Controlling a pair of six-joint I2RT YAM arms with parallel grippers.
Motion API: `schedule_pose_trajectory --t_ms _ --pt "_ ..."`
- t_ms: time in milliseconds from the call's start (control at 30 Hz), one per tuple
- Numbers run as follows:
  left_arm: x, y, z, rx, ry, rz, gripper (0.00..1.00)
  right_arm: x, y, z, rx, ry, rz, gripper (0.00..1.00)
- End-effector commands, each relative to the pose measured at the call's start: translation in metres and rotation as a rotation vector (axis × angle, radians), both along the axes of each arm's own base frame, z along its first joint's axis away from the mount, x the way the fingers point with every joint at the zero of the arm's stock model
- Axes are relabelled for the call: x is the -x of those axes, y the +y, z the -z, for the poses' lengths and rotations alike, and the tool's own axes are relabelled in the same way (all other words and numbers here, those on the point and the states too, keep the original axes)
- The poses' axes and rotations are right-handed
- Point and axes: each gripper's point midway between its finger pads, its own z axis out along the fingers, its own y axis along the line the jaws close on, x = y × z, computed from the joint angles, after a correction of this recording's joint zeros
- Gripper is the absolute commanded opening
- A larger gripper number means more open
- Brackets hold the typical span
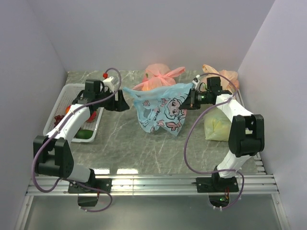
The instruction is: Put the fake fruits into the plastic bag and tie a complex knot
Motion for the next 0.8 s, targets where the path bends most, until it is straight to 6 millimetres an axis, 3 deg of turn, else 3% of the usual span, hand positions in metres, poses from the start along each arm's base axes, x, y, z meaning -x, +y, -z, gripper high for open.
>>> schedule_pose_trajectory --t_ms 0,133,200,400,467,567,600,667,700,767 --pt "0.004 -0.012 -0.027 0.040 -0.187 0.082 0.80 -0.008 -0.001 -0.020 -0.040 -0.031 -0.010 0.00" --pt "-0.007 -0.040 -0.016 0.030 -0.224 0.135 0.83 -0.003 -0.001 -0.016 -0.049 -0.005 -0.031 0.00" --pt "-0.024 -0.050 -0.010 0.035 -0.244 0.123 0.84 -0.002 0.000 -0.015 -0.057 0.002 -0.044 0.00" --pt "-0.076 -0.064 0.016 0.014 -0.224 0.060 0.84 -0.002 0.002 -0.016 -0.072 0.010 -0.067 0.00" --pt "-0.083 -0.065 0.024 0.007 -0.209 0.054 0.82 -0.002 0.001 -0.018 -0.073 0.008 -0.066 0.00" --pt "-0.083 -0.065 0.039 0.002 -0.130 0.066 0.71 -0.004 -0.002 -0.018 -0.066 0.003 -0.055 0.00" --pt "-0.082 -0.065 0.038 0.007 -0.119 0.079 0.60 -0.005 -0.003 -0.018 -0.066 0.004 -0.051 0.00" --pt "-0.068 -0.059 0.040 0.030 -0.081 0.115 0.50 -0.007 -0.010 -0.017 -0.058 0.005 -0.030 0.00" --pt "-0.058 -0.056 0.038 0.040 -0.067 0.131 0.34 -0.010 -0.013 -0.017 -0.052 -0.003 -0.019 0.00" --pt "-0.037 -0.044 0.041 0.062 0.012 0.165 0.11 -0.011 -0.018 -0.013 -0.031 0.005 -0.001 0.00"
